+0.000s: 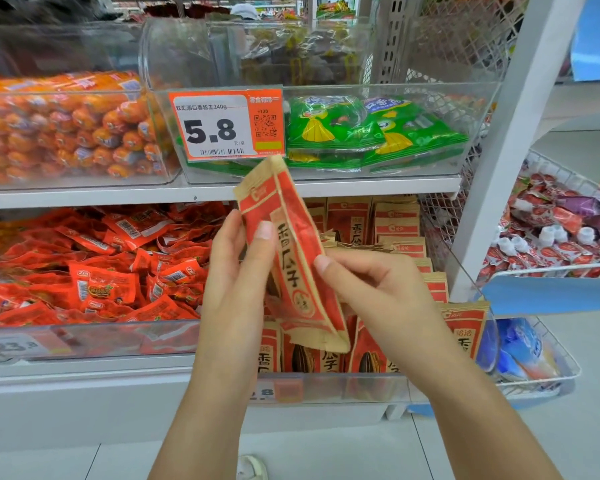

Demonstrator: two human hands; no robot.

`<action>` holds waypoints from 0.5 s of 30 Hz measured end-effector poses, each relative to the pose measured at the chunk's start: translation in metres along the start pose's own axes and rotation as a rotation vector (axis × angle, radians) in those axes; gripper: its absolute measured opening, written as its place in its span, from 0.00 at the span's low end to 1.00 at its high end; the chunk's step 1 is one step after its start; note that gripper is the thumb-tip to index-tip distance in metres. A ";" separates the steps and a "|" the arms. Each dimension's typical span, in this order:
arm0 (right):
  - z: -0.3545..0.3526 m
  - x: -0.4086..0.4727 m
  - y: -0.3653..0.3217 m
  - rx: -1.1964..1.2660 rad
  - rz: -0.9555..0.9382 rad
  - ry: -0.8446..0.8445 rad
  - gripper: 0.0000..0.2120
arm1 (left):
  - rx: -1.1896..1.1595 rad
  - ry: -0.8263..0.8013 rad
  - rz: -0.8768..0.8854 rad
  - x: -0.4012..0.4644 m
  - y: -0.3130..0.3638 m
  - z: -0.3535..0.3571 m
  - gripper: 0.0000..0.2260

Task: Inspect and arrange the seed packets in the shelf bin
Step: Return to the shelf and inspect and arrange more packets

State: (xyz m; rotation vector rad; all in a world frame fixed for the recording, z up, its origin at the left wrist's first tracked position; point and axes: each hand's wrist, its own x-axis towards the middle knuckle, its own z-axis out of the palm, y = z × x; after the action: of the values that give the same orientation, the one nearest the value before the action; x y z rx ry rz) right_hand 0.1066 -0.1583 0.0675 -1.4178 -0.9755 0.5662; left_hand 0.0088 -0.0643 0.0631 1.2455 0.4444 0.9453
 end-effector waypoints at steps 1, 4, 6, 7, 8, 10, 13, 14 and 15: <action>-0.001 0.000 -0.001 0.042 0.002 0.037 0.11 | -0.008 -0.032 0.028 0.001 -0.002 -0.002 0.20; -0.006 0.002 -0.004 0.224 0.052 0.135 0.13 | 0.077 -0.209 -0.012 -0.002 -0.002 -0.001 0.22; -0.008 0.003 -0.005 0.309 0.102 0.182 0.12 | 0.131 -0.273 -0.061 -0.004 -0.004 -0.001 0.29; -0.009 0.003 -0.004 0.321 0.115 0.202 0.12 | 0.143 -0.286 -0.080 -0.005 -0.004 -0.001 0.30; -0.009 0.003 -0.003 0.318 0.114 0.220 0.11 | 0.157 -0.281 -0.100 -0.005 -0.004 -0.001 0.31; -0.009 0.003 -0.002 0.280 0.079 0.239 0.10 | 0.162 -0.245 -0.116 -0.005 -0.005 -0.001 0.32; -0.008 0.001 -0.002 0.187 -0.004 0.234 0.09 | 0.176 -0.242 -0.117 -0.005 -0.006 0.002 0.32; -0.007 0.000 -0.002 0.168 -0.023 0.219 0.10 | 0.173 -0.245 -0.114 -0.005 -0.007 0.003 0.33; -0.006 0.000 -0.003 0.157 -0.035 0.200 0.10 | 0.162 -0.245 -0.115 -0.006 -0.007 0.004 0.34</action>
State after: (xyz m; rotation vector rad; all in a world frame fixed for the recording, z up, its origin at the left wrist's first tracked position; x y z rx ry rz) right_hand 0.1111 -0.1626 0.0712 -1.2881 -0.7781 0.4557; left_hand 0.0109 -0.0712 0.0568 1.4464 0.3995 0.6588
